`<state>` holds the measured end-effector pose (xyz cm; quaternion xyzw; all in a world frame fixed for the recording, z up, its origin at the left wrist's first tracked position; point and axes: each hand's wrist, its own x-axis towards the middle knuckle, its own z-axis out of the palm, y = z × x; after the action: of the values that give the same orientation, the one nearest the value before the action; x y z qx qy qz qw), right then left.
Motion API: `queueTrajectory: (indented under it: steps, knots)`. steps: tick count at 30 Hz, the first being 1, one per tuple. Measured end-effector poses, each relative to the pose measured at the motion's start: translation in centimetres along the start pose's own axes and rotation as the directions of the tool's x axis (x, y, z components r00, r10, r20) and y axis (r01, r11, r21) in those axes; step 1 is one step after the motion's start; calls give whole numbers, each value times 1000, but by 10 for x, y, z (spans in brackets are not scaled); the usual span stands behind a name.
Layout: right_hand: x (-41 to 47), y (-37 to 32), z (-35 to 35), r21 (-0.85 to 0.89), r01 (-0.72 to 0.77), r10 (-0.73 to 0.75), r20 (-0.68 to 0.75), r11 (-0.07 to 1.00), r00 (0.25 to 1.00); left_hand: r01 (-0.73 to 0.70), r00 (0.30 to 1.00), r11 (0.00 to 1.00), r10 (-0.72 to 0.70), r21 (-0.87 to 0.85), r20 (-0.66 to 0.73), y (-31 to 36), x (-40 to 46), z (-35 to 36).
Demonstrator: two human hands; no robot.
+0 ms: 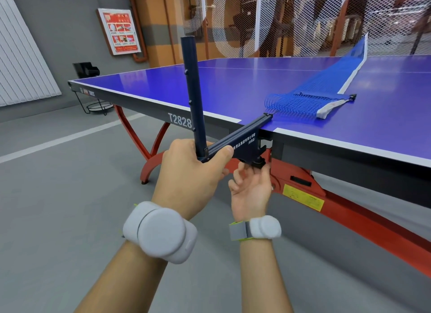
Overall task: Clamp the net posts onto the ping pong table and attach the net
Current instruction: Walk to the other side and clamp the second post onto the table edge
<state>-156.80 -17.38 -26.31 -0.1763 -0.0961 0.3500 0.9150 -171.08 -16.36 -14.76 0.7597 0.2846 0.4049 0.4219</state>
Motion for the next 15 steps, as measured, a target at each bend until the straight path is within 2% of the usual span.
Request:
queueTrajectory:
  steps: [2,5,7,9,11,13,15]
  knots:
    - [0,2,0,-40,-13,13,-17,999,1000,-8,1000,1000,8,5,-3,-1,0,0]
    - [7,-15,-2,-1,-156,156,-49,988,987,-16,1000,1000,16,10,-8,-2,0,0]
    - [11,-28,-8,34,-261,262,-24,965,965,-18,1000,1000,18,8,-8,-2,1,1]
    - [12,-33,-14,21,-309,308,16,951,951,-18,1000,1000,18,4,-9,-3,2,2]
    - [9,-30,-12,-76,-268,270,15,960,963,-17,1000,1000,17,1,-9,-4,2,3]
    - [5,-21,-6,-168,-150,156,25,974,987,-19,1000,1000,19,0,-12,-5,3,2]
    - [3,-8,-3,-169,-28,38,59,985,998,-32,999,999,32,9,-11,-7,4,2]
